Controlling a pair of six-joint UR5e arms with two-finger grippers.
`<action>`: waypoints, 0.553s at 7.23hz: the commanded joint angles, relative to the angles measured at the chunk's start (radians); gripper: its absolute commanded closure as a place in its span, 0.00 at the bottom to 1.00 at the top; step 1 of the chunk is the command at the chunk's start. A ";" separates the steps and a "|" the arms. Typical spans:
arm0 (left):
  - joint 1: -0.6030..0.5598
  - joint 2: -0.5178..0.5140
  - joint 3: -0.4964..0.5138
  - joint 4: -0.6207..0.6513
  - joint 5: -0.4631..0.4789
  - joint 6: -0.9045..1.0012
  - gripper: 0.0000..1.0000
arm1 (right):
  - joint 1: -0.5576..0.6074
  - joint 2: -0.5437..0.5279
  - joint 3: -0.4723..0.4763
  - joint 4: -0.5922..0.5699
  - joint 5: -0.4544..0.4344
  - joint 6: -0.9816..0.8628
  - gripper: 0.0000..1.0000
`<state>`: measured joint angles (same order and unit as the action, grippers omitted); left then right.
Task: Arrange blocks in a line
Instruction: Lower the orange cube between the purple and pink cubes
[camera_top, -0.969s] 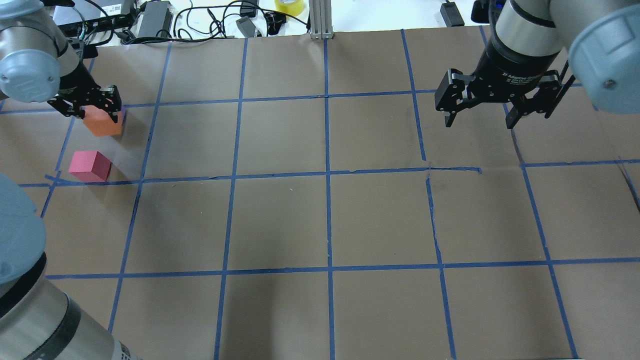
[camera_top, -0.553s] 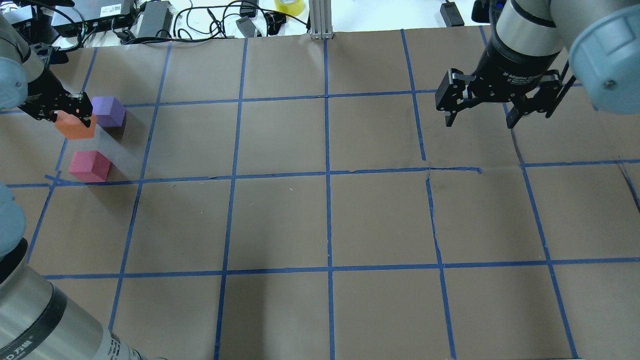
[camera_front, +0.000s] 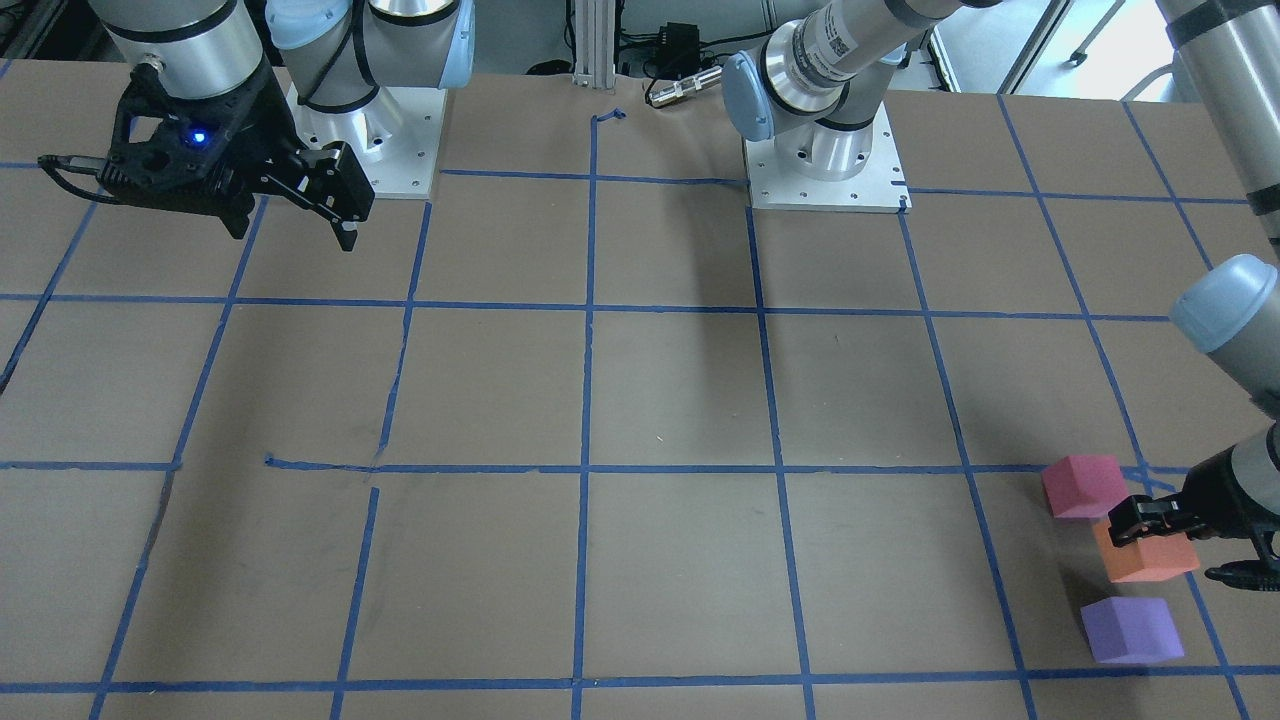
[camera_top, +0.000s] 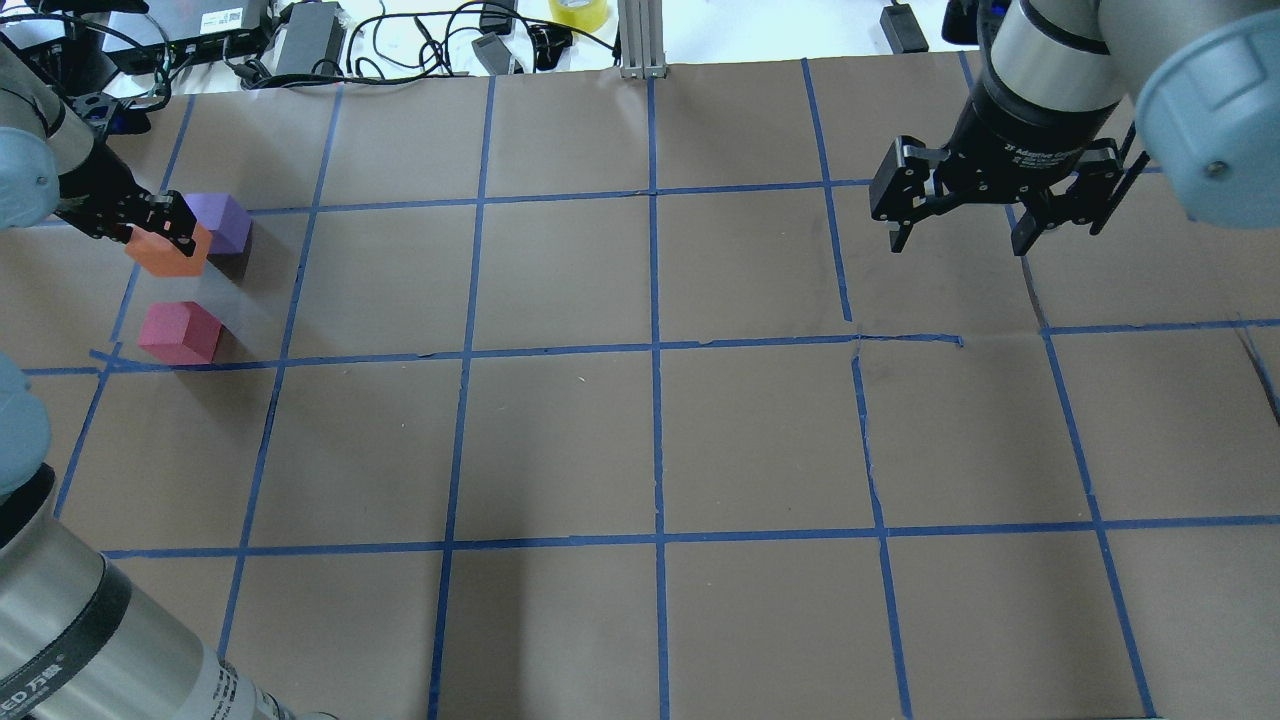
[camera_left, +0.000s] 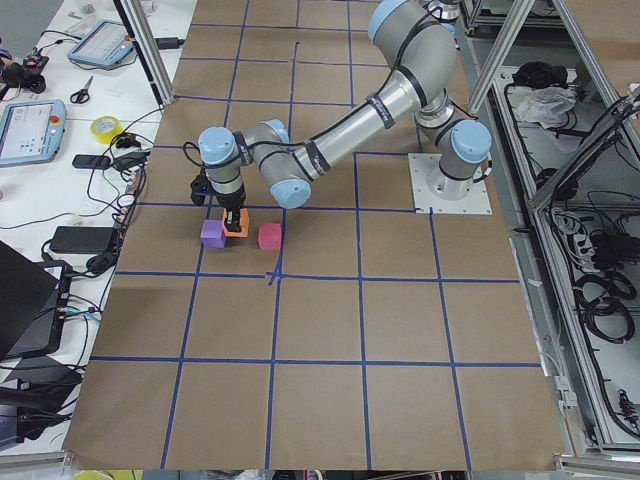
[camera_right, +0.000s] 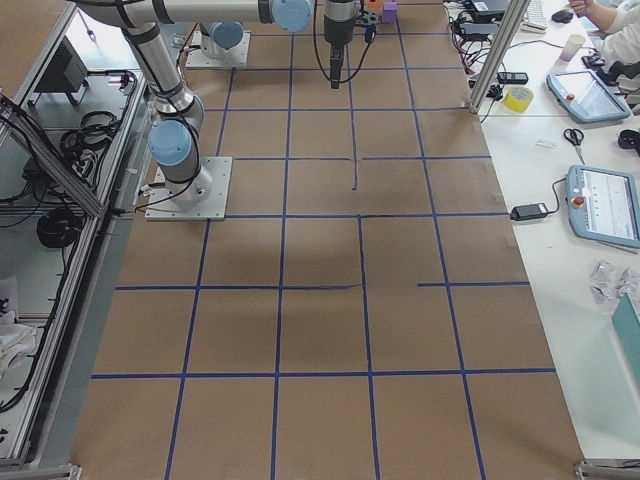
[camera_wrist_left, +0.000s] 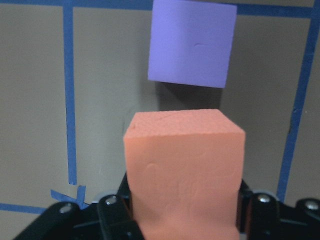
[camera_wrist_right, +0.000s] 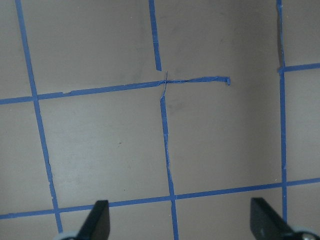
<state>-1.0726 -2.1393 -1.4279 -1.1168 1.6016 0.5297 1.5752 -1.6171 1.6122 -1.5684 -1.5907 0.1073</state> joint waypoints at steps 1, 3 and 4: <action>0.000 -0.011 -0.002 0.000 -0.006 0.013 1.00 | -0.001 0.000 0.000 0.002 0.000 0.003 0.00; 0.000 -0.016 0.009 0.008 -0.021 0.021 1.00 | 0.000 0.000 0.000 -0.001 0.000 0.003 0.00; 0.002 -0.033 0.009 0.024 -0.037 0.036 1.00 | 0.000 -0.001 0.000 -0.001 -0.002 0.002 0.00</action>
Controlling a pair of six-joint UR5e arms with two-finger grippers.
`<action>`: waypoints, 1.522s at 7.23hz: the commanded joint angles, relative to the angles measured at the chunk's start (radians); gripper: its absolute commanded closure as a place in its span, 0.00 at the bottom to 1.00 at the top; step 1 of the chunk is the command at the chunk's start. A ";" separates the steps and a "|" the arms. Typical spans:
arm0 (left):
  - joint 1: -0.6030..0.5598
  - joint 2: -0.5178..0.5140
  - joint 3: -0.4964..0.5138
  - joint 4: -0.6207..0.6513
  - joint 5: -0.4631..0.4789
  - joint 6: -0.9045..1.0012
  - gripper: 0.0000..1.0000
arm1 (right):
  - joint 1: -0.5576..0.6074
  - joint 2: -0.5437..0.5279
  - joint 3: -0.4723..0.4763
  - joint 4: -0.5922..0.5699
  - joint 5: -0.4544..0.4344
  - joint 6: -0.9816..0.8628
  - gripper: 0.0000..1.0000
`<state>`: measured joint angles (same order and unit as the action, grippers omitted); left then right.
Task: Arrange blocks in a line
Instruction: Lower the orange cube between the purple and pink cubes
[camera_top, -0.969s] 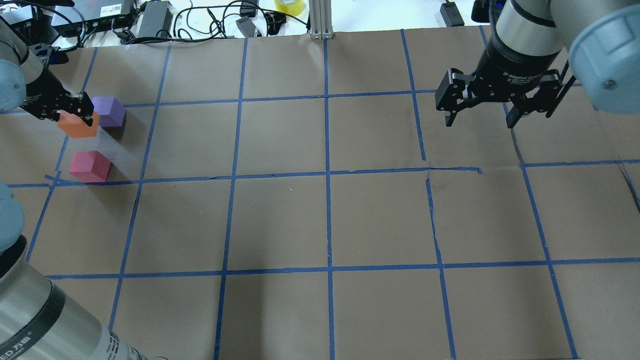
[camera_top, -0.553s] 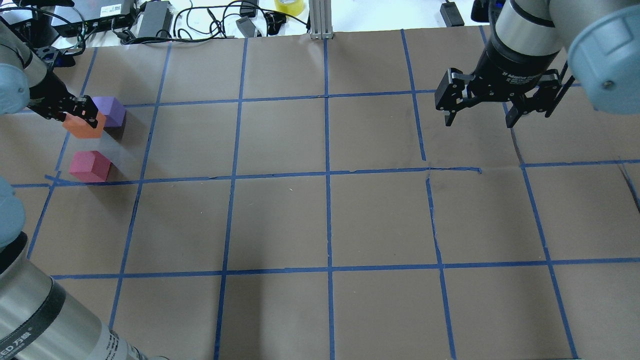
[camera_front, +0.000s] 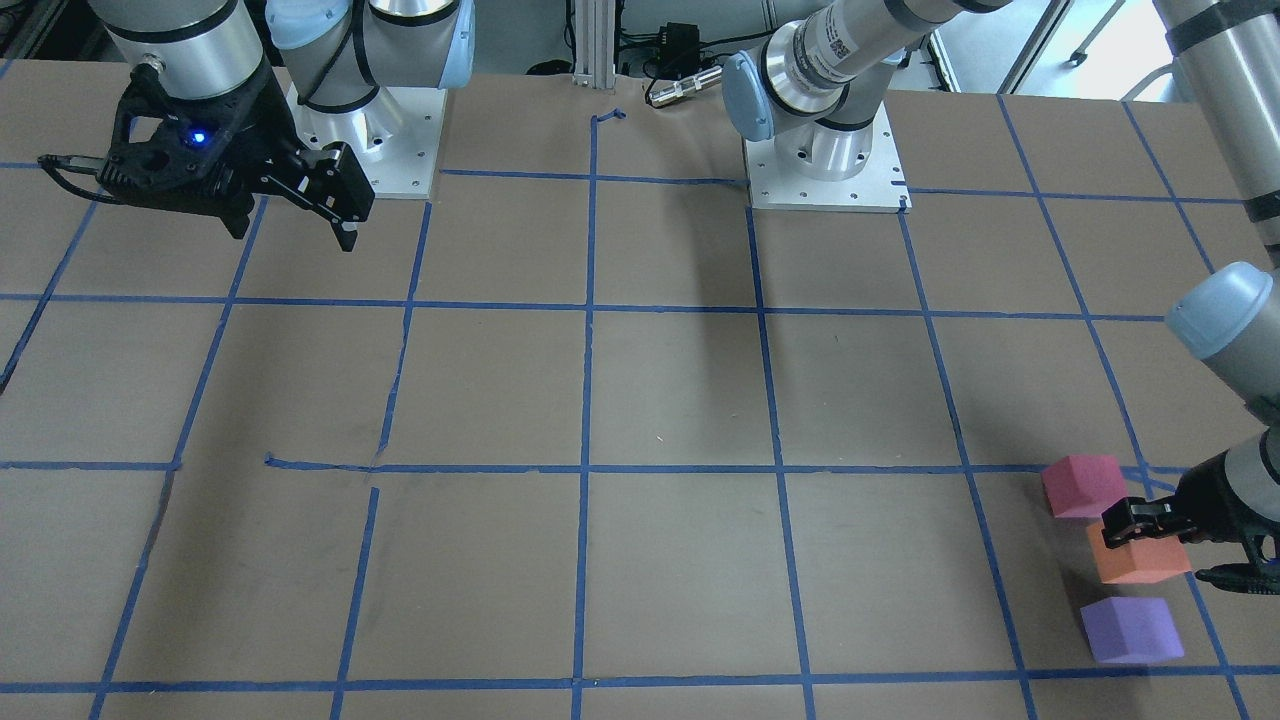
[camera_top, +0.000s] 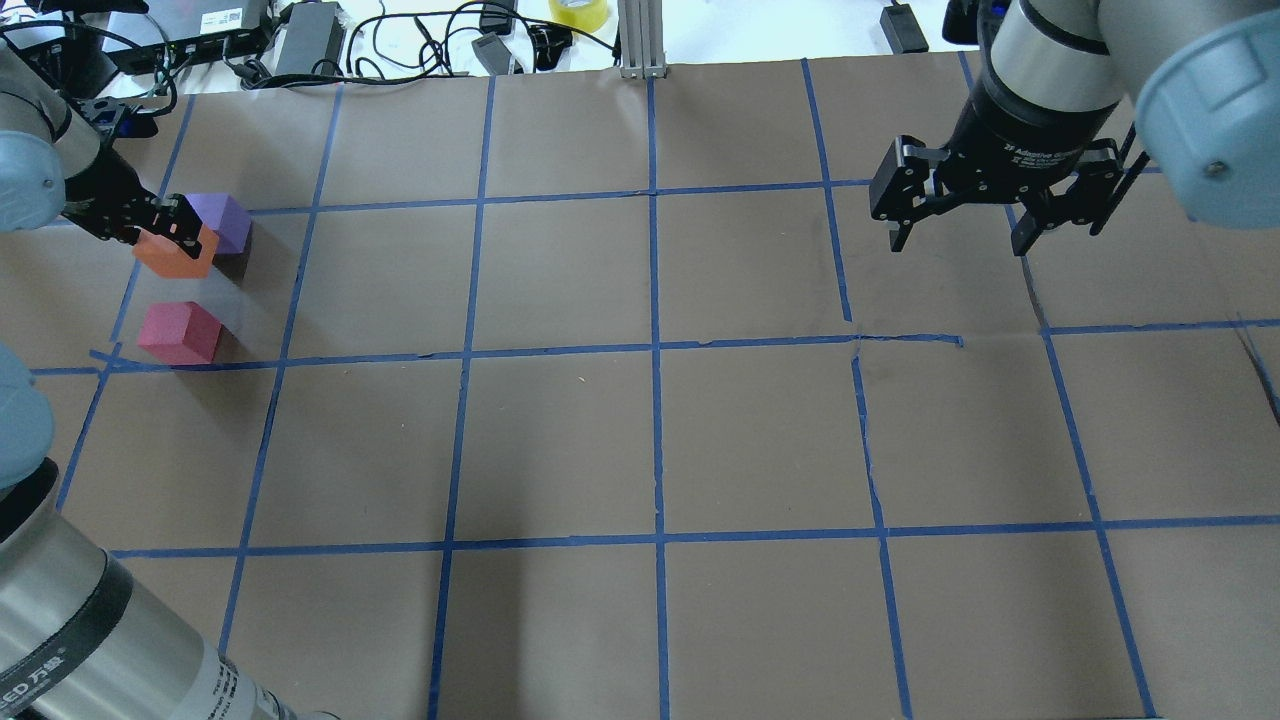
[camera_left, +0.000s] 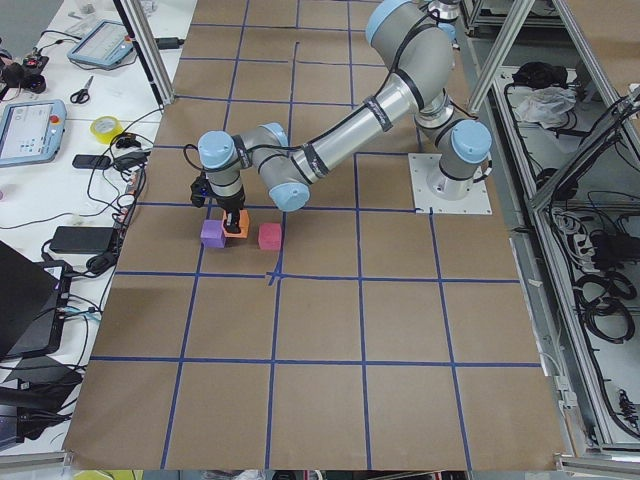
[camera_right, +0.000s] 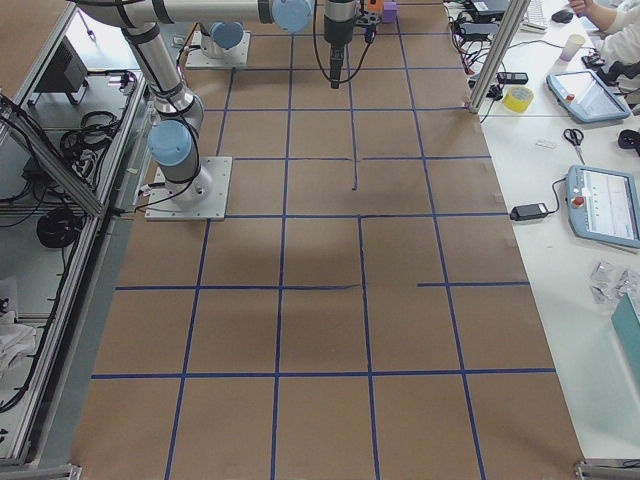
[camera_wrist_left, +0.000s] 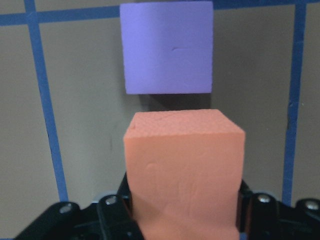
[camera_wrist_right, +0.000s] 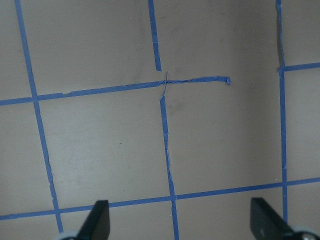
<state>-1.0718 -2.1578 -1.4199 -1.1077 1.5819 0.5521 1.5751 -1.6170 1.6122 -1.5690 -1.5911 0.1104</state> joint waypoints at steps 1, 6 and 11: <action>0.001 -0.023 -0.007 0.023 -0.016 0.020 1.00 | 0.000 -0.001 0.000 0.000 -0.001 -0.002 0.00; 0.018 -0.048 -0.011 0.023 -0.007 0.020 1.00 | 0.000 0.000 0.000 -0.002 -0.001 -0.002 0.00; 0.018 -0.080 -0.013 0.046 -0.003 0.020 1.00 | 0.000 0.000 0.002 0.000 -0.003 -0.002 0.00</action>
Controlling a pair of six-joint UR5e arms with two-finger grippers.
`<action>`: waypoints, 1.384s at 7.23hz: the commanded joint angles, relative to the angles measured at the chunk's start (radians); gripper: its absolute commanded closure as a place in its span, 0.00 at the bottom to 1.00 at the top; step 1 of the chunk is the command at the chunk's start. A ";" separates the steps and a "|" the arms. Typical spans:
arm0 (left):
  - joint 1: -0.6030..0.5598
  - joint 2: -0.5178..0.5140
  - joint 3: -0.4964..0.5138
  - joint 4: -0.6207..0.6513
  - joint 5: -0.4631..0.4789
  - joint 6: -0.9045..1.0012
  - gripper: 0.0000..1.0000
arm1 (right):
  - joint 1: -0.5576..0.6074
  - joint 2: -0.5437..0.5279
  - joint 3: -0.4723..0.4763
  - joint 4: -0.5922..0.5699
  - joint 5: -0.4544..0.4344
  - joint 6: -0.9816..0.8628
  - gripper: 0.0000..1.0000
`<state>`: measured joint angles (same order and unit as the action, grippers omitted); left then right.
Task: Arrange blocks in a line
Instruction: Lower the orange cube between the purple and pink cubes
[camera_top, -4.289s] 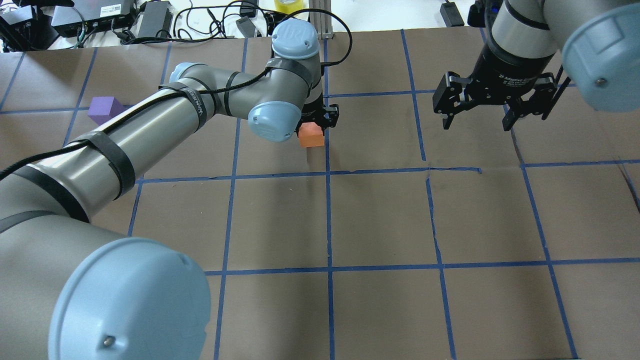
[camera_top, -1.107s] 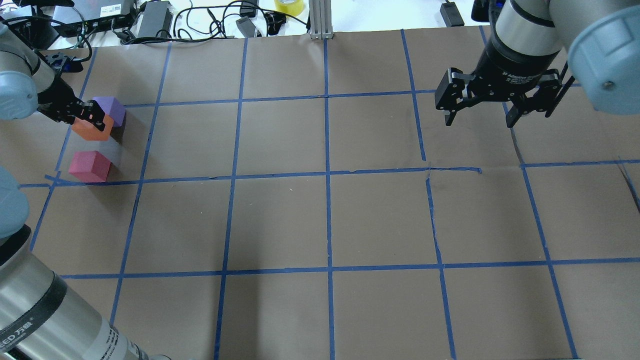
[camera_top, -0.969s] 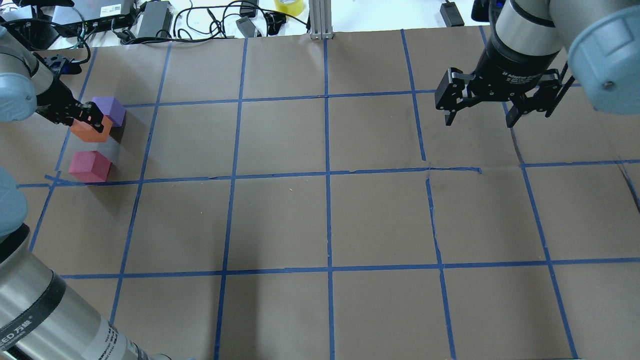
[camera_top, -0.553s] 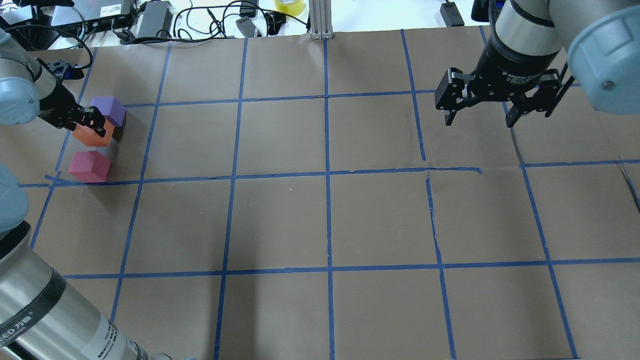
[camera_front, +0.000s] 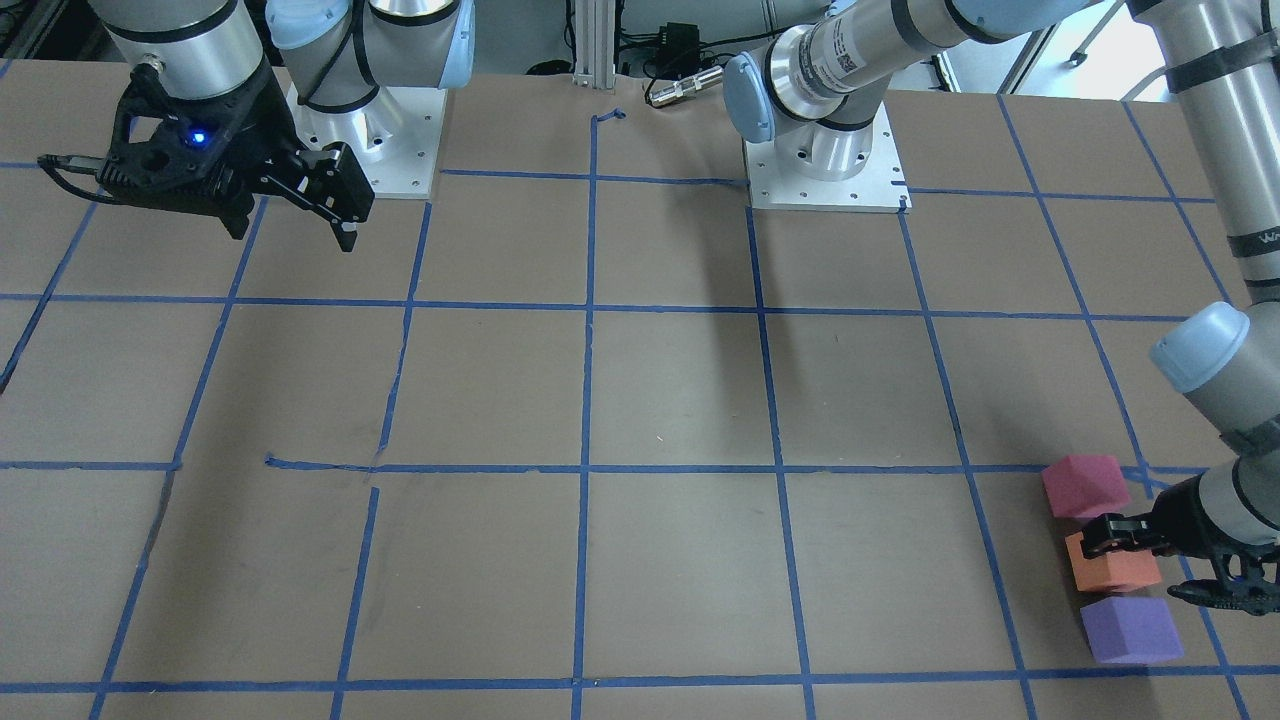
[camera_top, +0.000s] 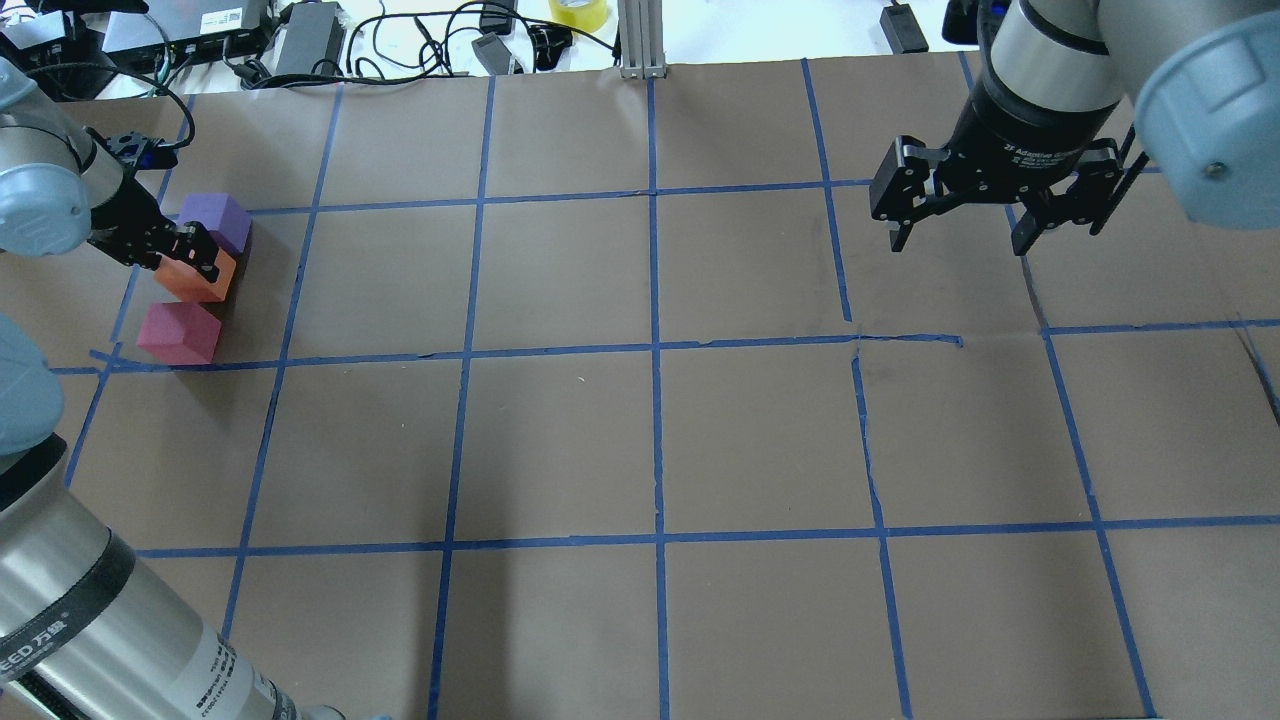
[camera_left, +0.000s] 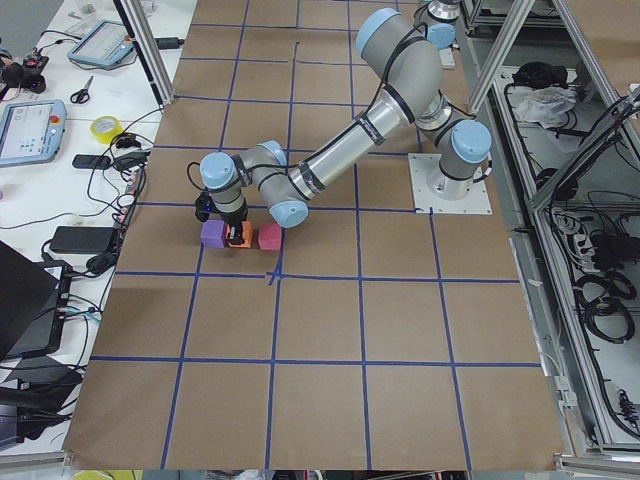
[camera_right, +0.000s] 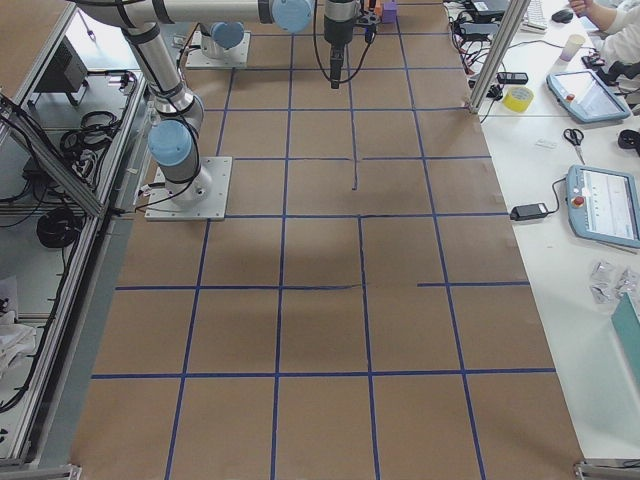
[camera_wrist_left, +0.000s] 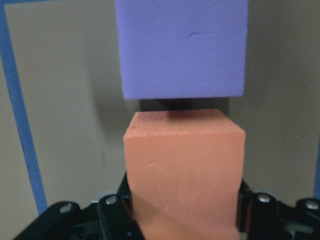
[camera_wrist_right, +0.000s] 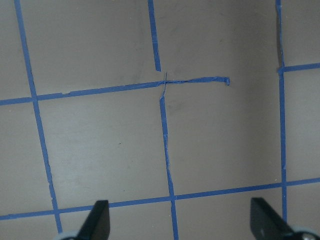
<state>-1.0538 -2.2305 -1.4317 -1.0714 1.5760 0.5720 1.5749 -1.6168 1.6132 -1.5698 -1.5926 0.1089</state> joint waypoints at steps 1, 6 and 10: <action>0.000 -0.011 -0.003 0.010 0.002 -0.006 1.00 | 0.000 0.000 0.001 0.001 0.000 0.000 0.00; -0.006 0.027 -0.001 -0.057 0.022 -0.004 0.00 | 0.000 0.003 0.001 -0.002 0.002 0.000 0.00; -0.011 0.324 0.010 -0.481 0.025 -0.006 0.00 | 0.000 -0.003 -0.010 -0.003 0.002 0.000 0.00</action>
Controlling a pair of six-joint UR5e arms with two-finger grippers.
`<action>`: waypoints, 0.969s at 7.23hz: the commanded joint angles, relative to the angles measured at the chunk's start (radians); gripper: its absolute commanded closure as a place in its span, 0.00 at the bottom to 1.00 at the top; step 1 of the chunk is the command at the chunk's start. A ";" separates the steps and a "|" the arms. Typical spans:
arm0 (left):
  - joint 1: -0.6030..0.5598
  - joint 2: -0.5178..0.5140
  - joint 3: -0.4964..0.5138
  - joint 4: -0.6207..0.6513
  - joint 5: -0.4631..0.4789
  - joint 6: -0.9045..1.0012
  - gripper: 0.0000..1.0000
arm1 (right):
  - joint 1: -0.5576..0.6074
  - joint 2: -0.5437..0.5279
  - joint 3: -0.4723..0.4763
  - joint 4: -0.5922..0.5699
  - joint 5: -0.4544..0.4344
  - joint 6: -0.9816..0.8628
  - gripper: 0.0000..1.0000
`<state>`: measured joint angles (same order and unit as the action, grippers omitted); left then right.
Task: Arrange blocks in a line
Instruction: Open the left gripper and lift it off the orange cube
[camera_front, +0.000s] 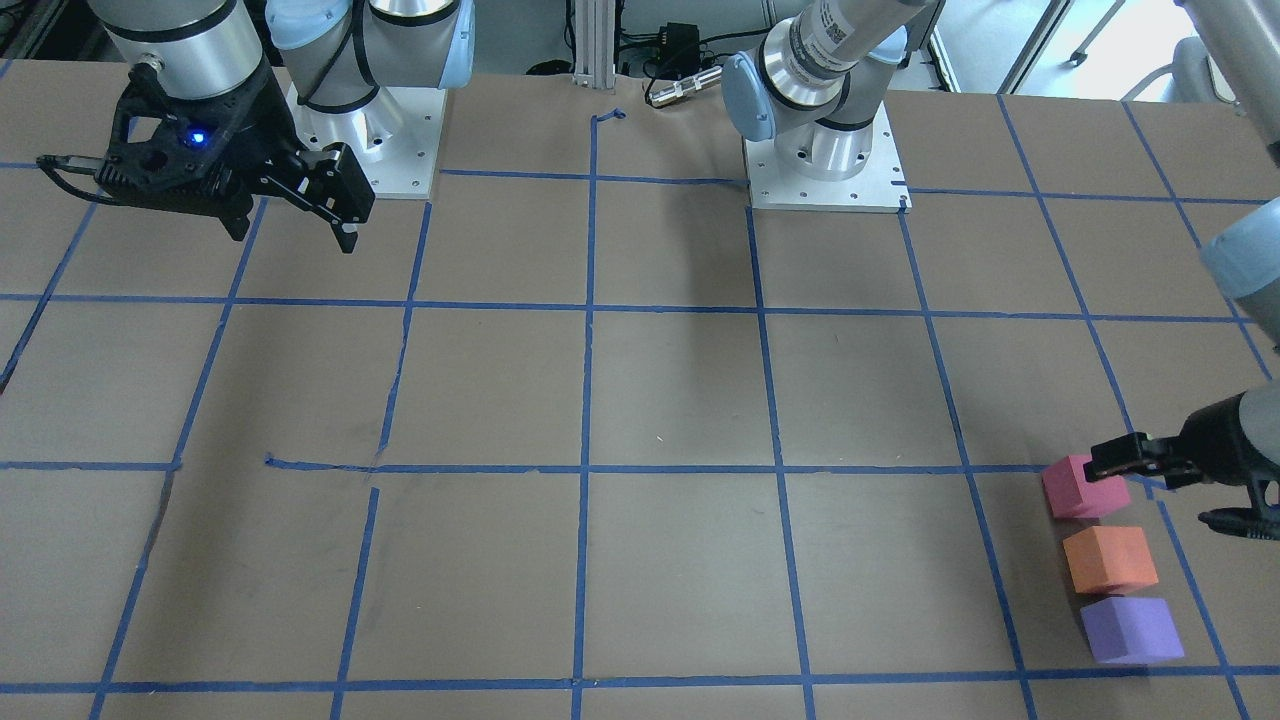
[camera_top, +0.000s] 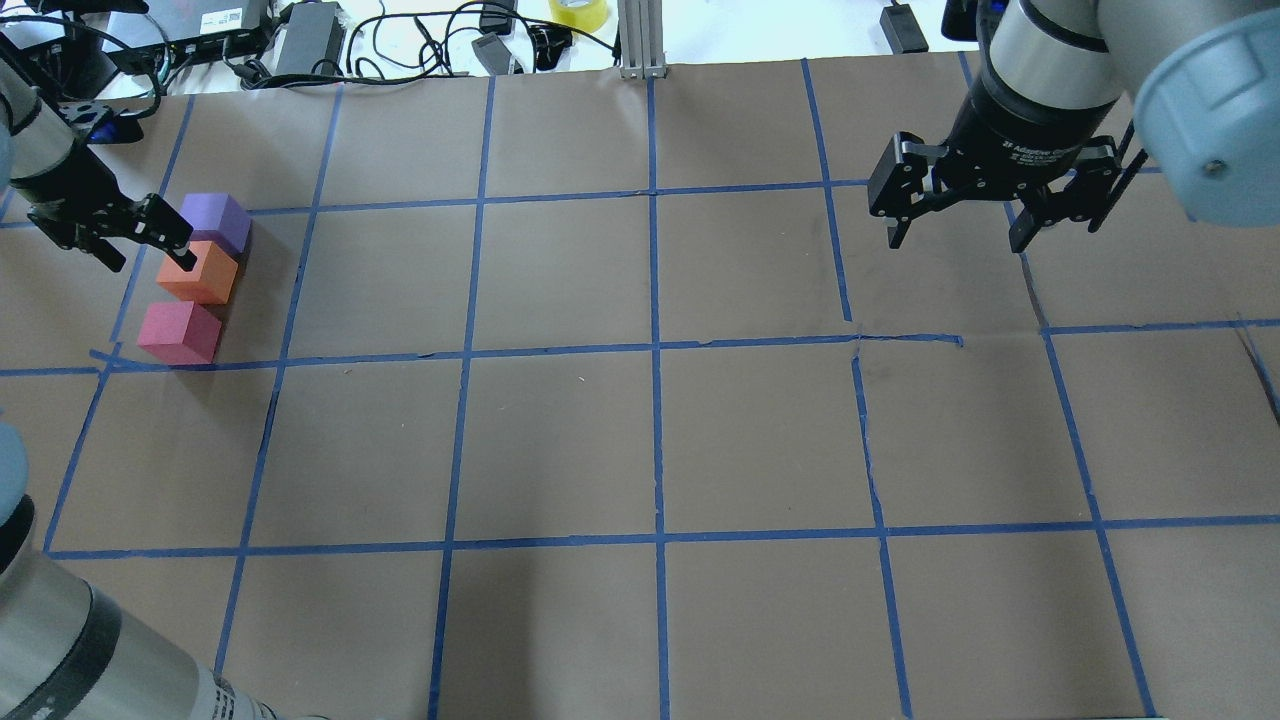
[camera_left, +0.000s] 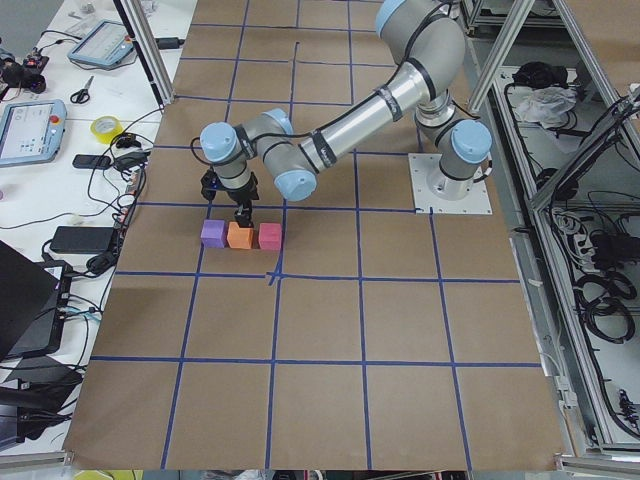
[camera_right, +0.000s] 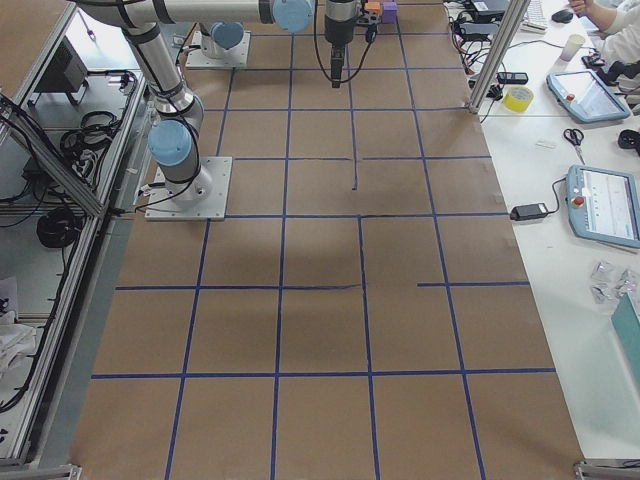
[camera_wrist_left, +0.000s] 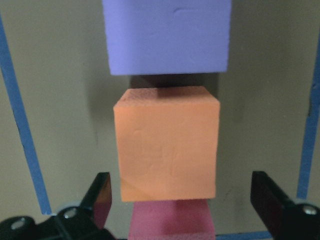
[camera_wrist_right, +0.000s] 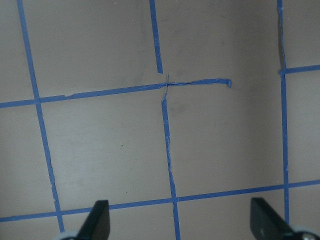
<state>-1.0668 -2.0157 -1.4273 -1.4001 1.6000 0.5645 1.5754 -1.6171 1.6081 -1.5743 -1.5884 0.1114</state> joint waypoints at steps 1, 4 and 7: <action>-0.002 0.205 -0.001 -0.256 0.015 -0.015 0.00 | 0.000 -0.003 -0.010 0.002 -0.004 -0.003 0.00; -0.034 0.403 -0.009 -0.388 0.002 -0.215 0.00 | 0.000 -0.007 -0.002 0.000 0.008 -0.009 0.00; -0.371 0.437 0.001 -0.230 0.006 -0.590 0.00 | 0.000 -0.010 -0.010 -0.001 0.016 -0.003 0.00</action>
<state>-1.2944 -1.5999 -1.4303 -1.7148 1.6047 0.1213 1.5754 -1.6250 1.6021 -1.5753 -1.5817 0.1045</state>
